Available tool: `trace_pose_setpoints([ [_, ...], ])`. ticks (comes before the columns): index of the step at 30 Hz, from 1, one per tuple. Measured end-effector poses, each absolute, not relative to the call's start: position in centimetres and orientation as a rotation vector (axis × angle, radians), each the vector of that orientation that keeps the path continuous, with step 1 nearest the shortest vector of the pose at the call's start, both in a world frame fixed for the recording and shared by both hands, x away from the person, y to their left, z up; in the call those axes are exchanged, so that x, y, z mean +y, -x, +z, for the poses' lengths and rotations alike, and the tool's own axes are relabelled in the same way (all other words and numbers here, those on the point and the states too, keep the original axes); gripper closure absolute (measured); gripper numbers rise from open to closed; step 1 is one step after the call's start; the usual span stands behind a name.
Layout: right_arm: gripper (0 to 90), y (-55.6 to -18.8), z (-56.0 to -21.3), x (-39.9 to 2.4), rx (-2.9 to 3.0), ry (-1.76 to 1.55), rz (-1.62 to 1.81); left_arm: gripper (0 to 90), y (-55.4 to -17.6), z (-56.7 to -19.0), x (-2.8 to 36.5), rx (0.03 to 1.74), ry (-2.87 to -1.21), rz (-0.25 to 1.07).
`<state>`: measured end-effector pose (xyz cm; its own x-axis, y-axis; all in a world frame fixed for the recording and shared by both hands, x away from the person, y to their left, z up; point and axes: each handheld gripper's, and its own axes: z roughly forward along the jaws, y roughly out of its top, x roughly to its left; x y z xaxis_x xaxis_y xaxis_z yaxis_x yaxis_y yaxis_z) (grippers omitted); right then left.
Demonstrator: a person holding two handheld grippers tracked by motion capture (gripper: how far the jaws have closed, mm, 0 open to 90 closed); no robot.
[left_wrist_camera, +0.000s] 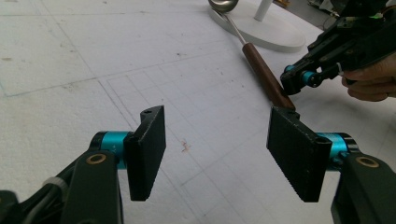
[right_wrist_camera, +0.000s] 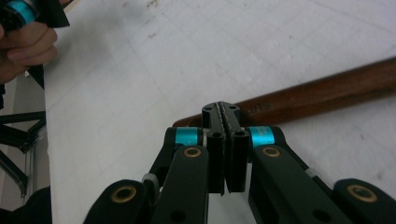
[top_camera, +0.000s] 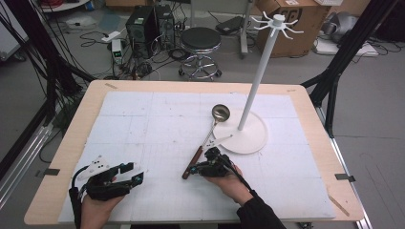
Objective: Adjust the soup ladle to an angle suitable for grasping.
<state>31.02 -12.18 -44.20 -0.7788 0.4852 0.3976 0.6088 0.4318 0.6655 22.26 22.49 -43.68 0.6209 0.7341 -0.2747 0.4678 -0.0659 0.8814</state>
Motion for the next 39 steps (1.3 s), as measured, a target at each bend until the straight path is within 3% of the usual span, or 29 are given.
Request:
trace_pose_setpoints([
  [39,89.2,-36.5,-44.8,-6.0,-2.488,1.038,-1.321,38.3,-21.7,-43.8,24.1,1.023,-1.655,0.309],
])
